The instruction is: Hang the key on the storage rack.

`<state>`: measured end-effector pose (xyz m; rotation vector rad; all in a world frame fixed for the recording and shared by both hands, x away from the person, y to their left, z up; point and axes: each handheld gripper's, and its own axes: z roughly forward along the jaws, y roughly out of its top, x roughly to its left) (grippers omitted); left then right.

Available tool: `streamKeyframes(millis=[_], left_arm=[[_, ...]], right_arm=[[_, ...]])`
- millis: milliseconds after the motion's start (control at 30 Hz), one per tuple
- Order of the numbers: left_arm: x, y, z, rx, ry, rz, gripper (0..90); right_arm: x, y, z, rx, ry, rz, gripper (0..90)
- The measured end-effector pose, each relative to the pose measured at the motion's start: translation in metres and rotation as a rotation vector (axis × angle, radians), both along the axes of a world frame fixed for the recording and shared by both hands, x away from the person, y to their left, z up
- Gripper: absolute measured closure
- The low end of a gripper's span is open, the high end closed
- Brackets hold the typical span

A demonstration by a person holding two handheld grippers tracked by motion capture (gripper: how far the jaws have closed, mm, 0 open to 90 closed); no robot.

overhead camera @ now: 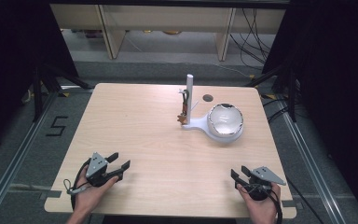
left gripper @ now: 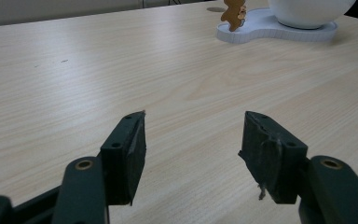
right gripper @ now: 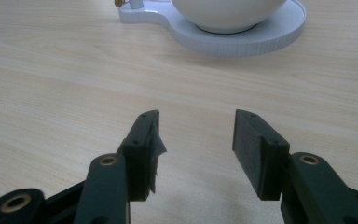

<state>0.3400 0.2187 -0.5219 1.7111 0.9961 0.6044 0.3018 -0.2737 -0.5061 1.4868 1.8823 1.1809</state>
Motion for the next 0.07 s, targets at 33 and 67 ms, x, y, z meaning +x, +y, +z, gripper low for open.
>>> streamKeyframes(millis=[33,67], left_arm=[[0.0005,-0.0014,-0.0008,-0.006,0.001,-0.009,38.8],[0.0005,-0.0021,-0.0009,-0.003,-0.002,-0.010,38.3]], right_arm=[[0.0022,-0.0026,-0.0006,-0.027,-0.025,0.021,51.9],[0.0025,-0.0031,-0.0009,-0.037,-0.020,0.018,51.9]])
